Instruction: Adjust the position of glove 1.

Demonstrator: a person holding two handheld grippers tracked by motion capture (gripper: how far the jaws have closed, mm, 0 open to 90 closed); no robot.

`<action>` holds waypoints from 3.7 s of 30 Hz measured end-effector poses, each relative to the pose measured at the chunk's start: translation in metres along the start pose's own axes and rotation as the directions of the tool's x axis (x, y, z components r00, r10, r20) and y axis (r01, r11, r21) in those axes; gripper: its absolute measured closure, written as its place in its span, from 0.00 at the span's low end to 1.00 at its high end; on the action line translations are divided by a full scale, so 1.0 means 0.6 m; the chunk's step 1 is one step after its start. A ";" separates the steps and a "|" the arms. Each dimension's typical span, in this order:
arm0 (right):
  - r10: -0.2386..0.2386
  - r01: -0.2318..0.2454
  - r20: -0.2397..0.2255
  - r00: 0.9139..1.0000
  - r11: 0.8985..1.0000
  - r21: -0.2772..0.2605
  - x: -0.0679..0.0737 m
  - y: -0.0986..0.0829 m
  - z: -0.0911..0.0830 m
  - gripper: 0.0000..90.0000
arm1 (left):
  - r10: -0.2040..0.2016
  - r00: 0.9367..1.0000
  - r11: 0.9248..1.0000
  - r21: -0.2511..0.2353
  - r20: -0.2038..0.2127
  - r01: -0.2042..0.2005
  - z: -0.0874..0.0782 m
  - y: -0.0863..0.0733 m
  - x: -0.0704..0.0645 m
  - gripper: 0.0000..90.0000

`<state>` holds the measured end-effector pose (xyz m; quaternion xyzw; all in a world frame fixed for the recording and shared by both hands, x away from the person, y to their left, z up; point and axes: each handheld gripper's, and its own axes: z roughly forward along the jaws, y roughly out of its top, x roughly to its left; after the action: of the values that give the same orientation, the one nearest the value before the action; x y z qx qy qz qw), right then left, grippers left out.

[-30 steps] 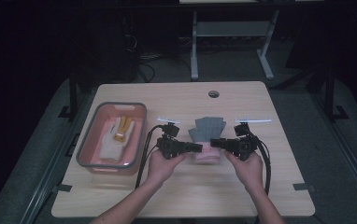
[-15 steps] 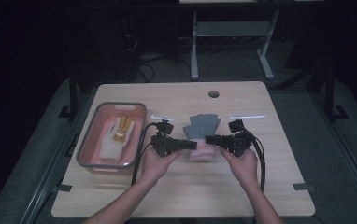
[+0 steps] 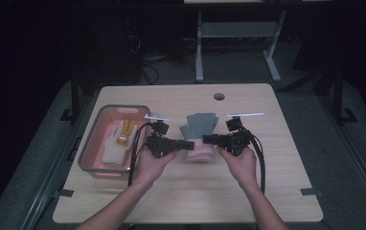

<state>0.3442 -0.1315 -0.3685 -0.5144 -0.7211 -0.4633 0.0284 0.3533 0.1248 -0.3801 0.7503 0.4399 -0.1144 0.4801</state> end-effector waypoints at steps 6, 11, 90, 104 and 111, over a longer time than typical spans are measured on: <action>-0.007 0.007 -0.010 1.000 1.000 0.006 0.013 0.012 0.012 0.82 | -0.004 1.000 1.000 -0.010 -0.005 0.004 -0.018 0.002 0.008 0.74; -0.016 0.016 -0.022 1.000 1.000 0.008 0.023 0.021 0.021 0.82 | -0.005 1.000 1.000 -0.017 -0.011 0.005 -0.034 0.005 0.014 0.74; -0.121 0.127 -0.147 0.982 0.991 0.039 0.195 0.123 0.175 0.82 | -0.042 0.990 0.990 -0.137 -0.135 0.023 -0.259 0.010 0.098 0.74; -0.148 0.155 -0.148 0.978 0.987 0.042 0.225 0.132 0.214 0.82 | -0.072 0.985 0.987 -0.154 -0.154 0.048 -0.292 0.002 0.124 0.74; -0.128 0.138 -0.161 0.979 0.989 0.053 0.229 0.130 0.233 0.82 | -0.090 0.982 0.986 -0.153 -0.165 0.065 -0.302 -0.002 0.138 0.74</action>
<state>0.4008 0.0677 -0.3271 -0.4255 -0.7639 -0.4801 0.0707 0.3555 0.3193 -0.3375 0.7022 0.5158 -0.0353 0.4895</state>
